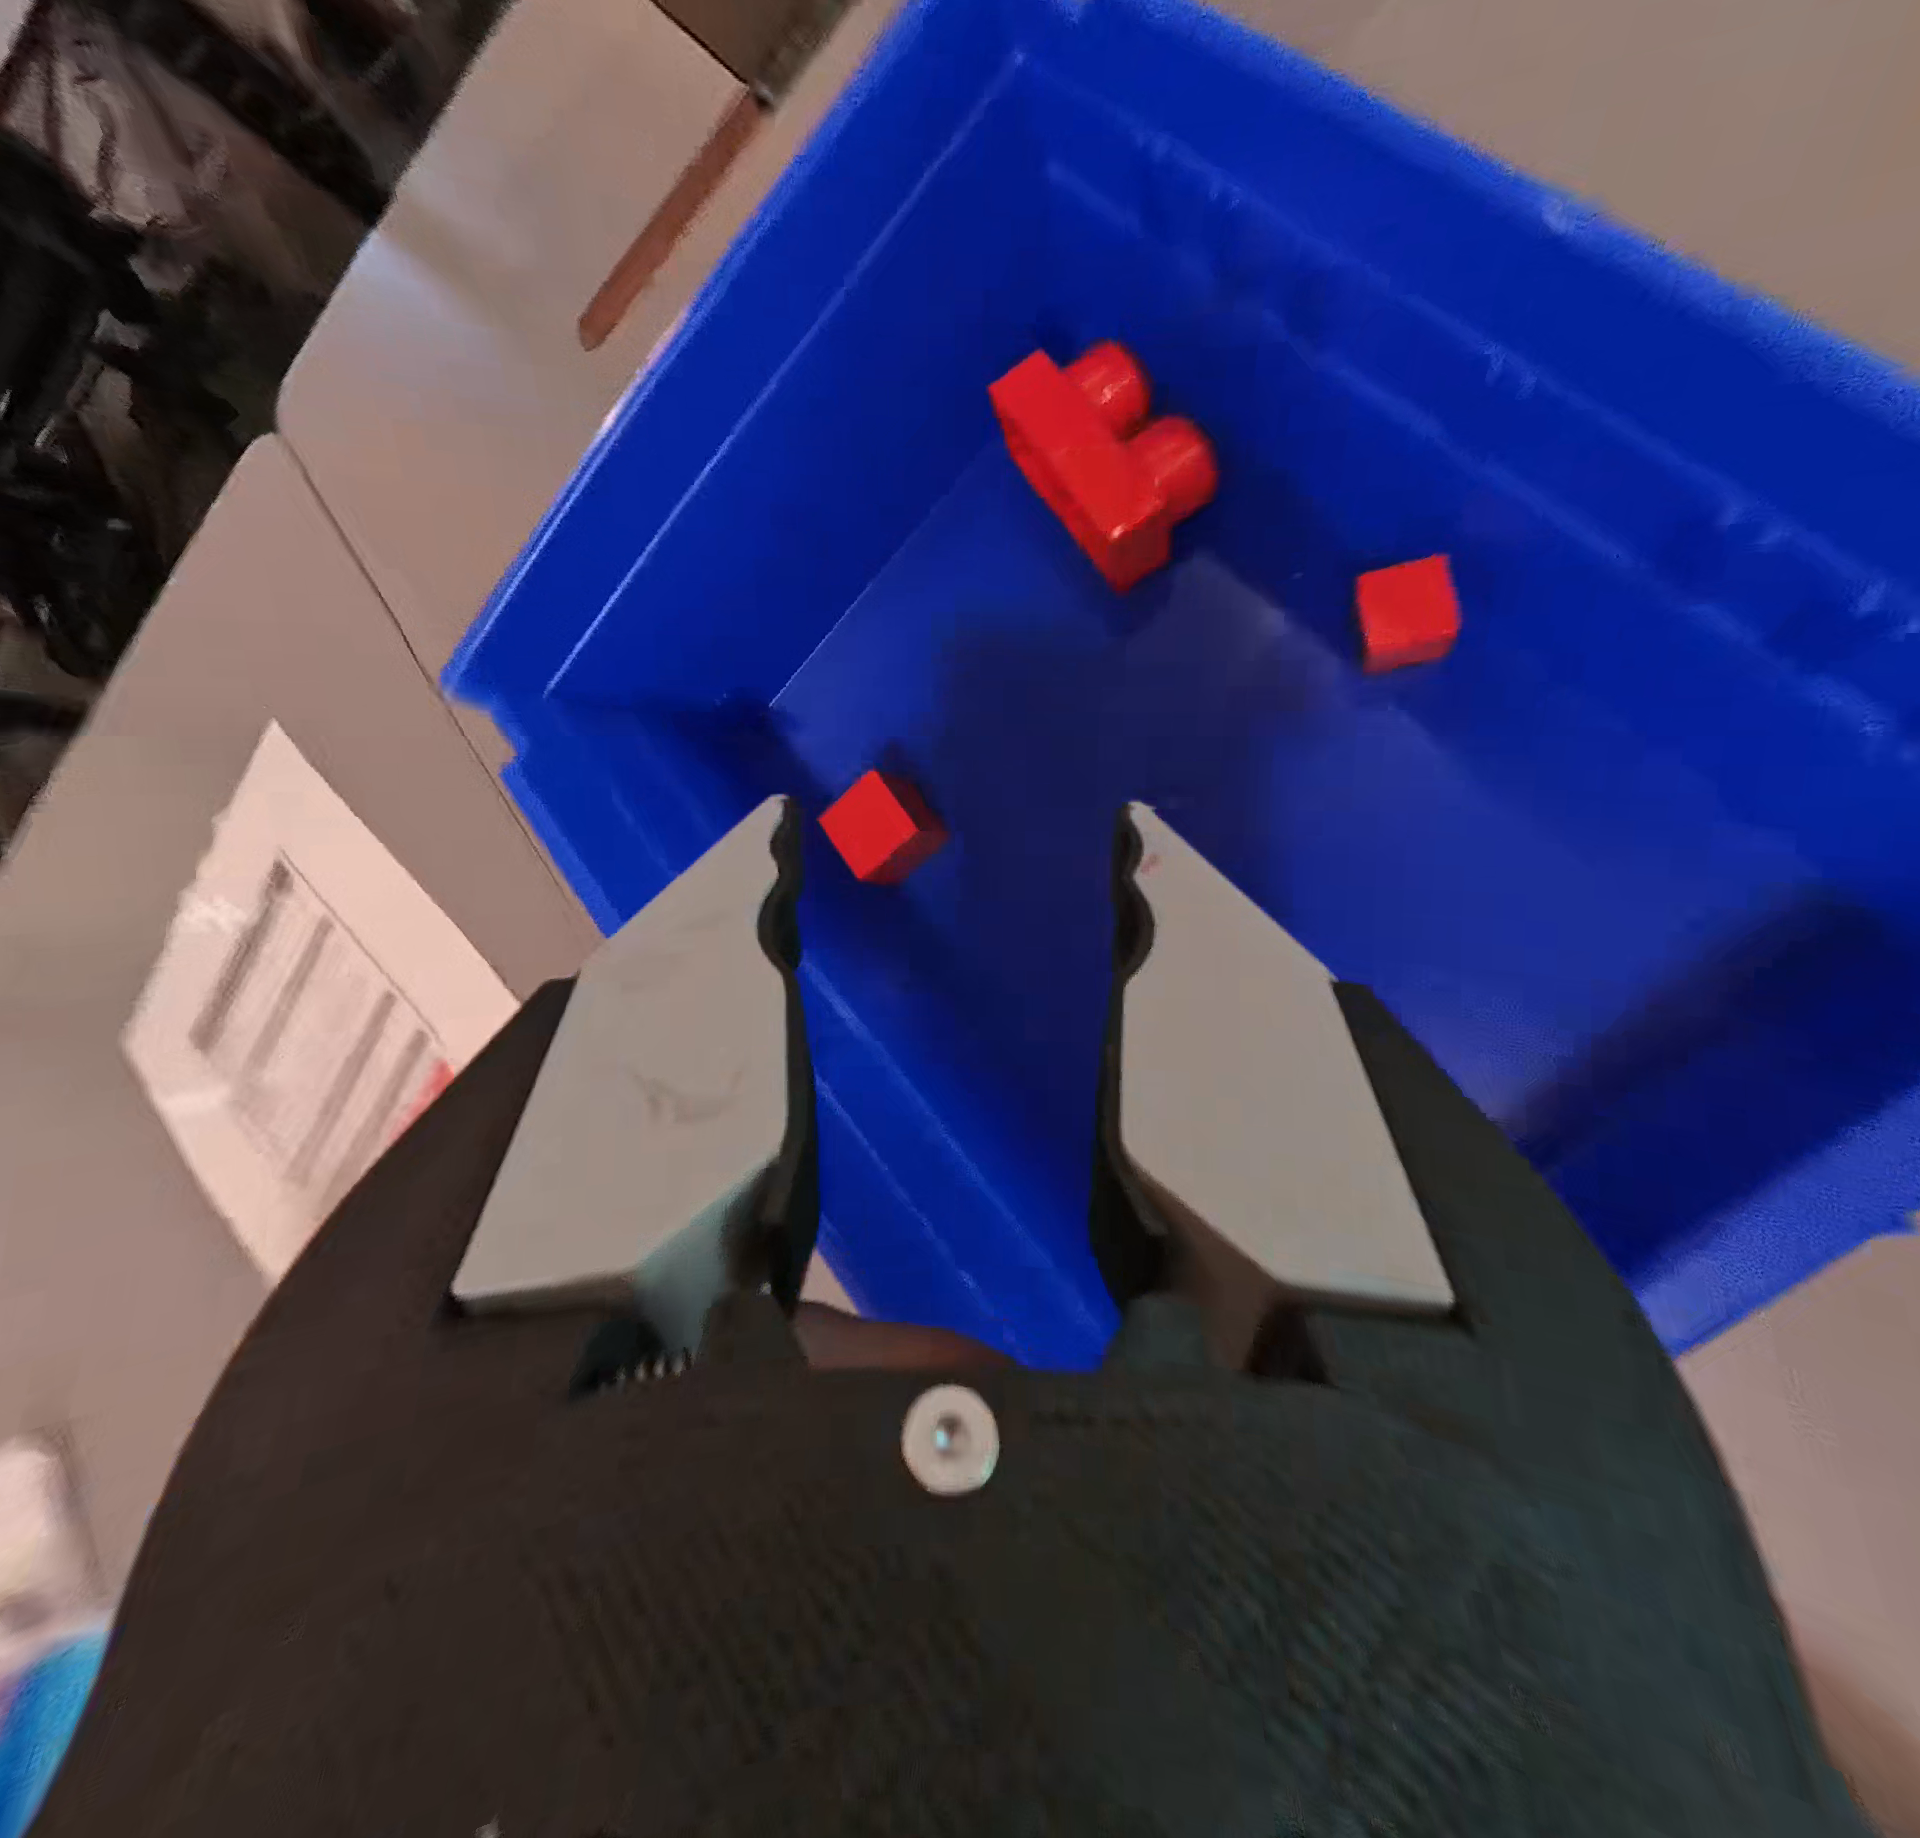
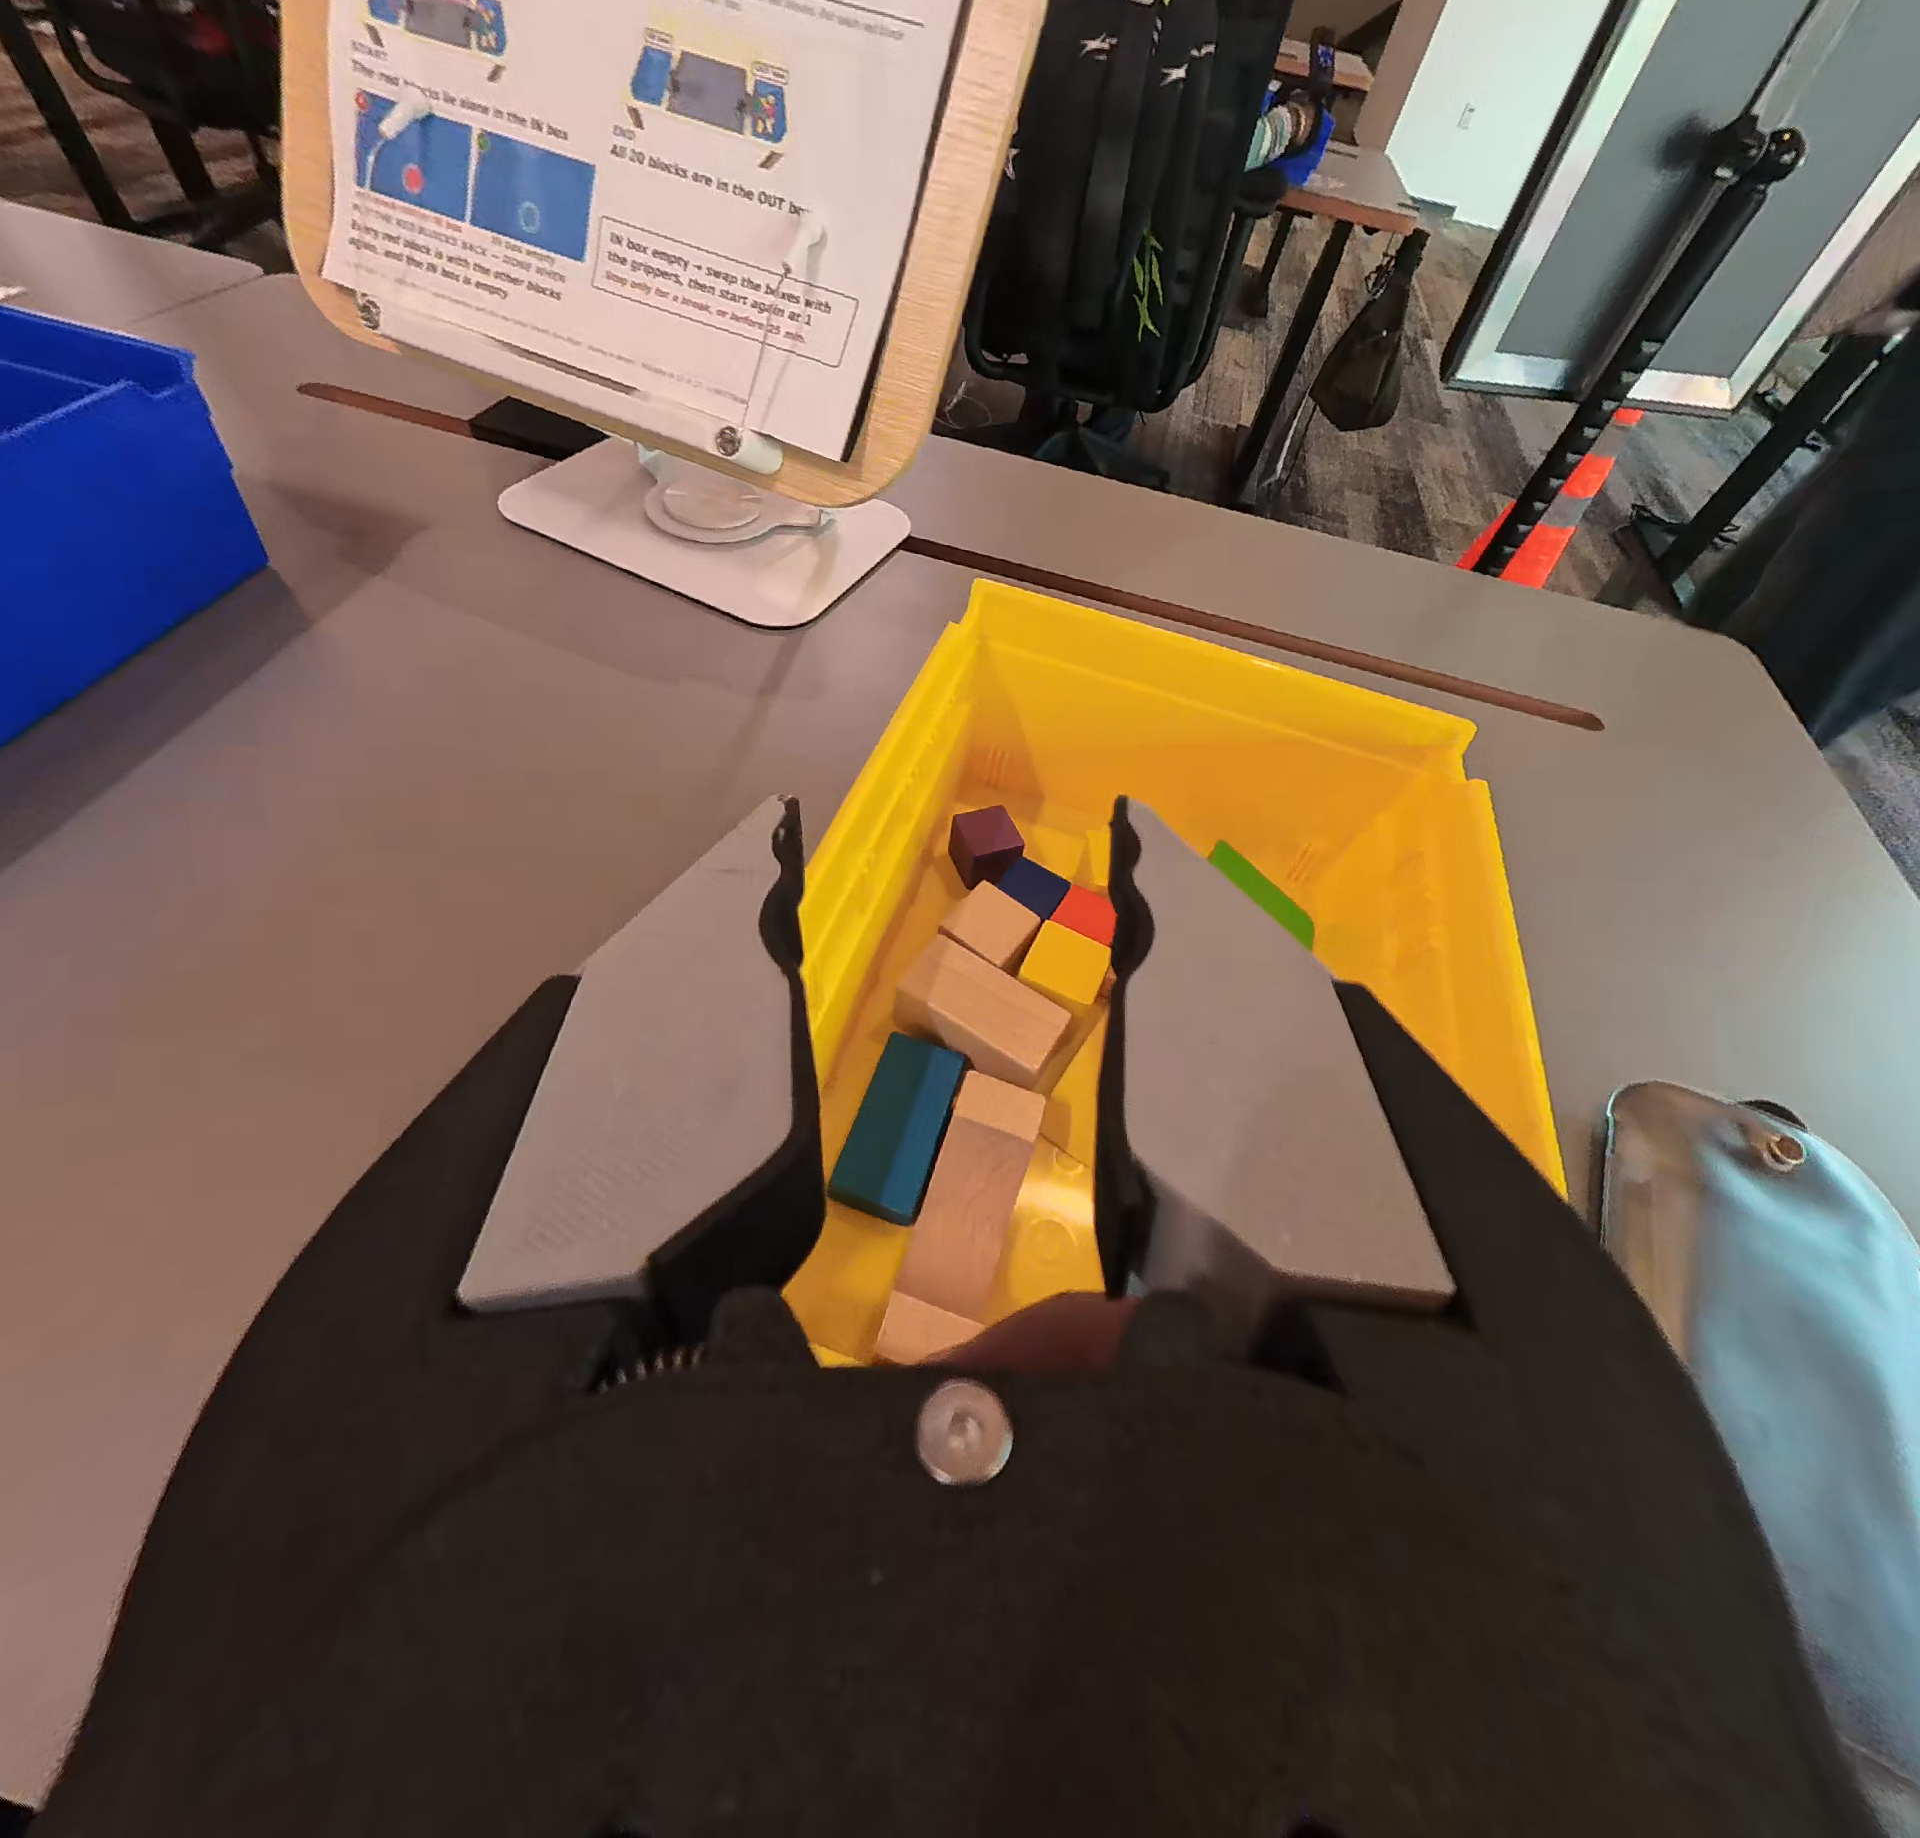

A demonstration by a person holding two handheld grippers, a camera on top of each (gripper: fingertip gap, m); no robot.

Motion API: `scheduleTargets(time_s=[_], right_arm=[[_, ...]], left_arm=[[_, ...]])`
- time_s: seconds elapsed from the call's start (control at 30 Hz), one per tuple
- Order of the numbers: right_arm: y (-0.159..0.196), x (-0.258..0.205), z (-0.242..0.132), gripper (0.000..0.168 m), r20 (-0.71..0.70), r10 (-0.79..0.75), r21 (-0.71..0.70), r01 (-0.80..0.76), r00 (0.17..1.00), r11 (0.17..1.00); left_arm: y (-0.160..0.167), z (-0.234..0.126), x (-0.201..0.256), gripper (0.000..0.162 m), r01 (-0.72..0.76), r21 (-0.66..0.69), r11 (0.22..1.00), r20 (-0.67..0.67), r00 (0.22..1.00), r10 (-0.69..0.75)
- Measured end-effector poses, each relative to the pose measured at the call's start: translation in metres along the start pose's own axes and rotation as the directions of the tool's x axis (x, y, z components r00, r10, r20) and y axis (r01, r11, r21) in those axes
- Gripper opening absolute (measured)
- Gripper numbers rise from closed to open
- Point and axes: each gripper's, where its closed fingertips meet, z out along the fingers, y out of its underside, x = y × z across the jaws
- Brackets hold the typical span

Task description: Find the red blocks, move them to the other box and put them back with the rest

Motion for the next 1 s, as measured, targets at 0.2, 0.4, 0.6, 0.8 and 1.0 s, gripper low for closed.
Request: scheduleTargets(time_s=[0.2,0.4,0.6,0.8,1.0], right_arm=[[0.004,-0.009,0.003,0.057,0.022,-0.032,-0.023,0.033,0.999,0.999],[0.004,-0.012,0.005,0.057,0.044,-0.034,-0.020,0.035,0.998,0.999],[0.008,-0.016,0.011,0.056,0.070,-0.034,-0.033,0.036,0.997,0.999],[0.007,-0.025,0.010,0.056,0.101,-0.053,-0.031,0.056,0.993,0.998],[0.003,-0.053,0.010,0.056,0.205,-0.062,-0.021,0.067,0.977,0.998]], left_arm=[[0.033,0.051,-0.003,0.044,-0.707,-0.290,0.645,-0.233,0.706,0.669],[0.063,0.073,-0.028,0.050,-0.755,-0.458,0.469,-0.362,0.640,0.678],[0.074,0.090,-0.031,0.044,-0.735,-0.507,0.450,-0.419,0.666,0.617],[0.064,0.080,-0.027,0.028,-0.718,-0.456,0.526,-0.422,0.694,0.583],[-0.096,-0.012,0.019,0.028,-0.458,0.395,0.796,0.049,0.876,0.480]])
